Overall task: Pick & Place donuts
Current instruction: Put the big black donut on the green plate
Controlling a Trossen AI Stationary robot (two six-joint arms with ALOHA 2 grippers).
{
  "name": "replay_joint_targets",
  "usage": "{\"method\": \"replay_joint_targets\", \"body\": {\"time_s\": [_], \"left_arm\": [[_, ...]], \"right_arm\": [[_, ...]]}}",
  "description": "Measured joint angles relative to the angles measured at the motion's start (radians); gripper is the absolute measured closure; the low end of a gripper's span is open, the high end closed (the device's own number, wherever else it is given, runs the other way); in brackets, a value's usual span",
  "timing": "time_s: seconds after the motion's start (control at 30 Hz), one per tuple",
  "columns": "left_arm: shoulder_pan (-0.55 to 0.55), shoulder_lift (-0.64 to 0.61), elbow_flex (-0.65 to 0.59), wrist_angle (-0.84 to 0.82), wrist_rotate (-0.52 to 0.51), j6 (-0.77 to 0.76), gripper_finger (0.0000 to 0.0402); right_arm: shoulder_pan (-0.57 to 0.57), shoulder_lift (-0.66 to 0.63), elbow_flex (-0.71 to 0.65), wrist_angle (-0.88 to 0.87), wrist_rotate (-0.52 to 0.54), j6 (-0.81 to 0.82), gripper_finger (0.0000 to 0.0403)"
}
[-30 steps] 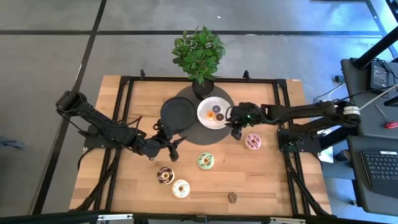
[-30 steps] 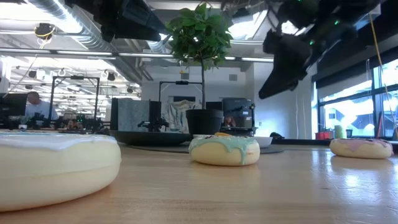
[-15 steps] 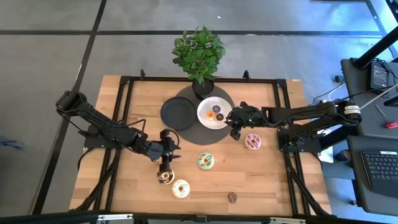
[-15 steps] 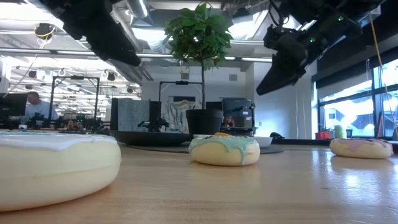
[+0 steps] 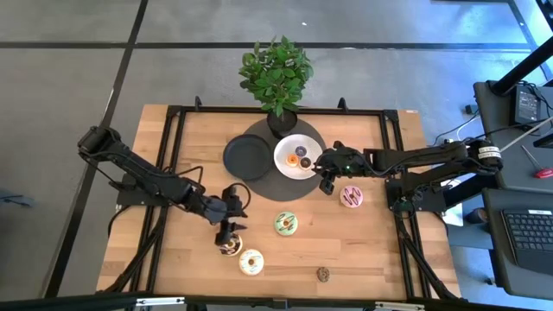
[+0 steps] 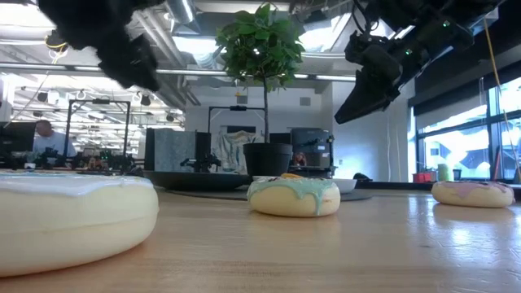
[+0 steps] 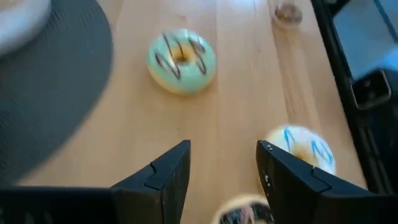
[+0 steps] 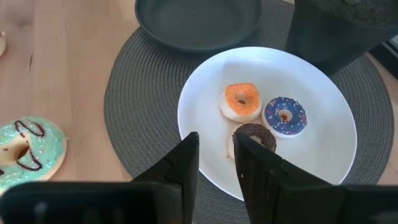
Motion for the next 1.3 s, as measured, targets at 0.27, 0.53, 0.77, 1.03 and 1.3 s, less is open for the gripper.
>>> {"method": "replay_joint_targets", "body": {"time_s": [0.27, 0.53, 0.77, 1.03, 1.3], "left_arm": [[-0.04, 0.108, 0.0, -0.065, 0.063, -0.056, 0.0209], [-0.054, 0.208, 0.0, -0.068, 0.114, -0.12, 0.0205], [-0.054, 0.256, 0.0, -0.07, 0.233, -0.133, 0.021], [-0.054, 0.265, 0.0, -0.098, 0.205, -0.09, 0.0215], [-0.053, 0.265, 0.0, -0.095, 0.203, -0.088, 0.0229]], "right_arm": [[0.0, 0.0, 0.0, 0.0, 0.002, -0.005, 0.0298], [0.0, 0.0, 0.0, -0.001, 0.002, -0.005, 0.0298], [0.0, 0.0, 0.0, -0.001, 0.002, -0.005, 0.0298], [0.0, 0.0, 0.0, -0.001, 0.001, -0.005, 0.0298], [0.0, 0.0, 0.0, -0.001, 0.001, -0.005, 0.0298]]}}
